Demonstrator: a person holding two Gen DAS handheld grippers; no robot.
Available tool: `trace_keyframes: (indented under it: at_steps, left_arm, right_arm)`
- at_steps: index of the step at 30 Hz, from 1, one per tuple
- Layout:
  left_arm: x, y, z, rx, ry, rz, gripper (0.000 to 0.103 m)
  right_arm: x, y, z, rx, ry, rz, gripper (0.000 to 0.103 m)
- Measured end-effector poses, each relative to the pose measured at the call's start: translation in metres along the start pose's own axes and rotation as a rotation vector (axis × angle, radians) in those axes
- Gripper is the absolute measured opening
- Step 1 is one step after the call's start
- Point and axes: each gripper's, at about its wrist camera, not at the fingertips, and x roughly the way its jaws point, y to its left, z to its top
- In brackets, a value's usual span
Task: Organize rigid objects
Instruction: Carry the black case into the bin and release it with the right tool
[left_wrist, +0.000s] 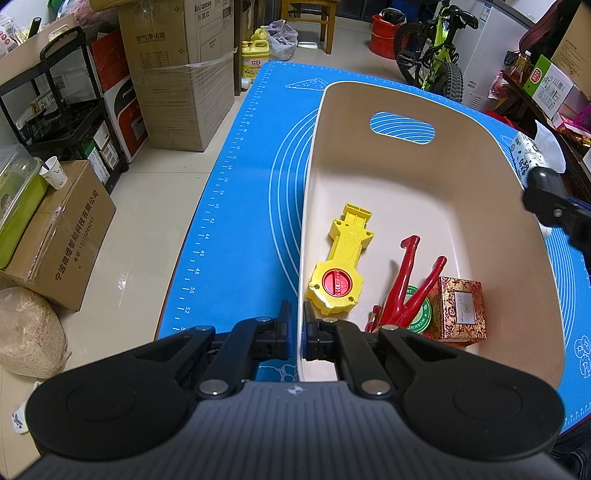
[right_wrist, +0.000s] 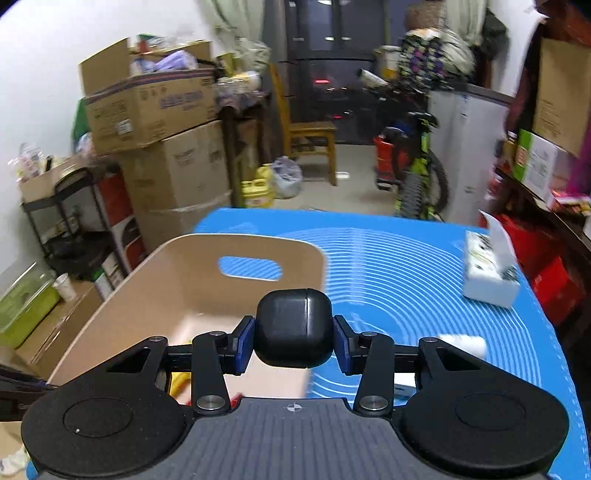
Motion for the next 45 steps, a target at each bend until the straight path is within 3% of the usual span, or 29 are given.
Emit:
trace_keyframes:
  at_steps: [5, 14, 22, 32, 45]
  left_arm:
    - [0.000, 0.001, 0.000, 0.003, 0.000, 0.002, 0.008]
    - [0.000, 0.003, 0.000, 0.006, 0.001, 0.004, 0.008]
    - [0.000, 0.003, 0.001, 0.006, 0.002, 0.003, 0.008]
    - [0.000, 0.001, 0.001, 0.006, 0.002, 0.003, 0.008]
    - [0.000, 0.001, 0.001, 0.006, 0.002, 0.003, 0.008]
  right_arm:
    - [0.012, 0.025, 0.001, -0.073, 0.058, 0.045, 0.050]
    - [0.042, 0.056, -0.016, -0.198, 0.230, 0.042, 0.050]
    - [0.051, 0.070, -0.023, -0.302, 0.285, -0.003, 0.049]
    - [0.044, 0.048, -0.012, -0.171, 0.270, 0.054, 0.053]
    - [0.013, 0.009, 0.018, -0.068, 0.126, 0.037, 0.059]
